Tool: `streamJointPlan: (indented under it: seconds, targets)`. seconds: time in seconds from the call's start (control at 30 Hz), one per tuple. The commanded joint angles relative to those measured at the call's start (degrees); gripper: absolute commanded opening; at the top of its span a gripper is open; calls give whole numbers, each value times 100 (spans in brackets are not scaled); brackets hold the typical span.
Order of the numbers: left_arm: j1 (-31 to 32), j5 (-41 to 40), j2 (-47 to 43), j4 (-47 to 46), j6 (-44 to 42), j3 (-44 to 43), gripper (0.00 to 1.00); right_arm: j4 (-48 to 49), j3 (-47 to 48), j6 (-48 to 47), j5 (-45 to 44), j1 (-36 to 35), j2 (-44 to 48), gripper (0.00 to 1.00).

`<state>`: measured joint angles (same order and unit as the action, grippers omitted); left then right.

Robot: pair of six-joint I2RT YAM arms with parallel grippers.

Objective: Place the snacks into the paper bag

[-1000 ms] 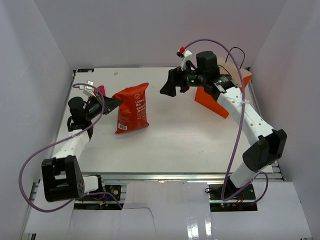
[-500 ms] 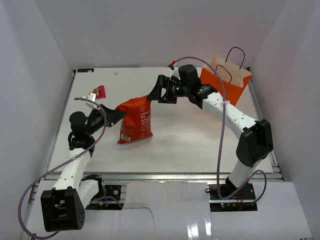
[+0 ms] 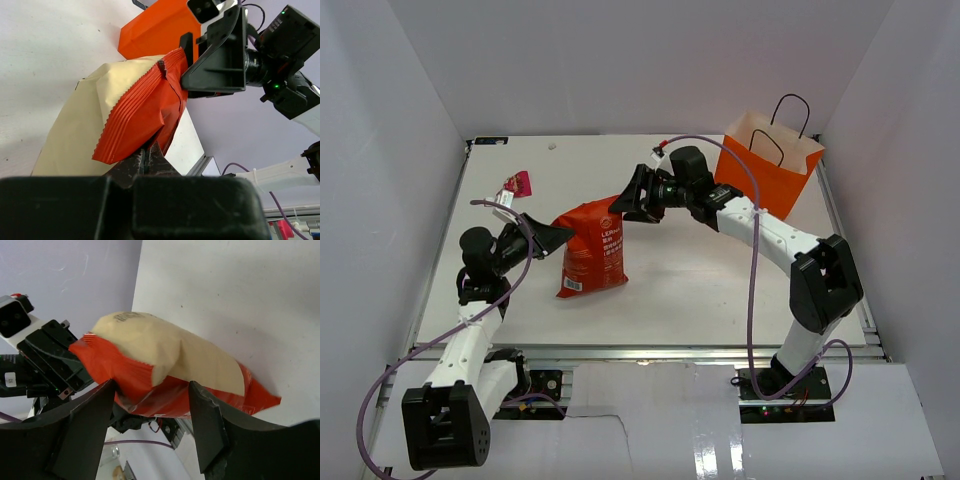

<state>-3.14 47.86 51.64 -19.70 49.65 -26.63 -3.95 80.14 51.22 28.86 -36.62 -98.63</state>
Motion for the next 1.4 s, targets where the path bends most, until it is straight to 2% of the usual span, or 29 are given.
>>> streamJointPlan:
  seconds: [0.0, 0.3, 0.47, 0.57, 0.6, 0.7, 0.73, 0.77, 0.83, 0.93, 0.97, 1.1, 1.13, 1.17, 1.37]
  targets:
    - [41, 83, -154, -148, 71, -17, 0, 324, -183, 353, 138, -143, 63, 66]
    - [59, 312, -198, -148, 62, -9, 0, 553, 274, 371, -56, -144, -244, 66]
    - [85, 373, -259, -148, 98, 70, 0, 781, 353, 494, 5, -144, -341, 59]
    - [111, 409, -277, -139, 106, 79, 0, 878, 327, 485, 14, -144, -368, 48]
    - [111, 417, -277, -139, 98, 88, 0, 982, 336, 416, 66, -144, -394, 36]
    - [111, 435, -286, -148, 106, 79, 0, 1106, 353, 301, 84, -144, -376, 21]
    - [111, 426, -294, -148, 106, 88, 0, 1185, 371, 153, 111, -144, -368, 12]
    - [111, 418, -295, -139, 115, 79, 0, 1212, 388, 47, 111, -135, -333, 8]
    - [111, 392, -338, -139, 133, 36, 0, 1264, 441, -190, 268, -109, -254, 8]
    - [111, 269, -409, -78, 212, -113, 28, 1817, 371, -709, 838, 41, -104, 8]
    - [111, 242, -444, -51, 221, -175, 47, 2027, 388, -858, 1023, 163, -60, 8]
    - [111, 180, -593, 150, 37, -605, 82, 2537, 581, -1131, 2015, 515, 98, 8]
    - [111, 137, -646, 316, -33, -841, 84, 2600, 765, -1158, 2122, 672, 133, 8]
    - [103, 75, -681, 440, -226, -965, 98, 2696, 880, -1211, 2245, 743, 203, 8]
    - [103, -724, -945, 1618, -1018, -1564, 98, 3092, 2046, -826, 2809, 1393, 441, 8]
